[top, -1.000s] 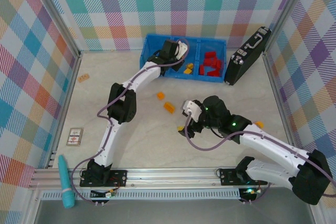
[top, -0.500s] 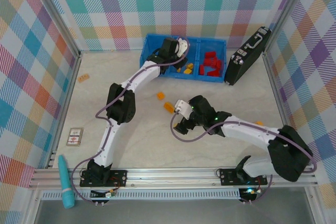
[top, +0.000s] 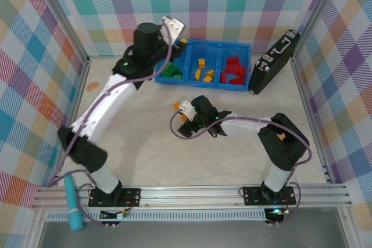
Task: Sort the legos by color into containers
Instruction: Pick up the lego from the center of the table.
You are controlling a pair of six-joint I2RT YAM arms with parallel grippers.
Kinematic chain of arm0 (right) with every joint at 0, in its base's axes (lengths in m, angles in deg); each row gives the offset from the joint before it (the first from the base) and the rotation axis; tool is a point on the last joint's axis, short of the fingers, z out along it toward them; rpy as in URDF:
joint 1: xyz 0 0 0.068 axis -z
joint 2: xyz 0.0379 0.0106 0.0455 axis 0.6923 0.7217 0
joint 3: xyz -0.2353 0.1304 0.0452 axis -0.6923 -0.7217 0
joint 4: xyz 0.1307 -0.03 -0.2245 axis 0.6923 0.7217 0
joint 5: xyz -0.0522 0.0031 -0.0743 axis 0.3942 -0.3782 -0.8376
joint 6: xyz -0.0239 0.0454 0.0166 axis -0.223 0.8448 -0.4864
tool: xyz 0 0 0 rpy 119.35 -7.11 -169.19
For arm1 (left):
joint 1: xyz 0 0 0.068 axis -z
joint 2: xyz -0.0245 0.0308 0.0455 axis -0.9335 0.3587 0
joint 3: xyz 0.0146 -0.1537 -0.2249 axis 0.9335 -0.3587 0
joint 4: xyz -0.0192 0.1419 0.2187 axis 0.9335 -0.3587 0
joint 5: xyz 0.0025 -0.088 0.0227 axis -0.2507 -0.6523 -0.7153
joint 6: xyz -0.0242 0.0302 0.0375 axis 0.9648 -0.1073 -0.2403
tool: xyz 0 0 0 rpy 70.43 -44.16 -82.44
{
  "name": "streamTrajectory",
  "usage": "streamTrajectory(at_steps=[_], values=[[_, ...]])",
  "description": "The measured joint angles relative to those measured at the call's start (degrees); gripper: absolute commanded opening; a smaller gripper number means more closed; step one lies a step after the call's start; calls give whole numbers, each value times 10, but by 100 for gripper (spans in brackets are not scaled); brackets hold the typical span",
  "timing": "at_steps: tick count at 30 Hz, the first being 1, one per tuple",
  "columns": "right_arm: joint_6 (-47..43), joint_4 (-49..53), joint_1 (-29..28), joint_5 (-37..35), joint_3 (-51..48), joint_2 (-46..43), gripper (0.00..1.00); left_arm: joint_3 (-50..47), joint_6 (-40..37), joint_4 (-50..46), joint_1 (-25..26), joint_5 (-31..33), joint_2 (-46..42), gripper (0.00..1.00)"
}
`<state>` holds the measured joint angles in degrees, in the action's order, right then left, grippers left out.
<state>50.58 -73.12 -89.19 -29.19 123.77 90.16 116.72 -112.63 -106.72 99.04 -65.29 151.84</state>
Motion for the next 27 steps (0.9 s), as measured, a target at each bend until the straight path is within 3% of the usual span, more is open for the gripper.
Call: streamTrajectory(at_steps=[10,15,23,27], values=[[25,37,19,-14,73,89,87,-163,-2,-50,0,51,-242,65],[37,59,23,-20,83,110,72,-197,0,-112,0,89,-306,65],[41,73,21,-10,90,118,35,-256,-4,-183,-2,132,-337,65],[38,80,25,-5,94,119,29,-278,-8,-204,-2,140,-331,65]])
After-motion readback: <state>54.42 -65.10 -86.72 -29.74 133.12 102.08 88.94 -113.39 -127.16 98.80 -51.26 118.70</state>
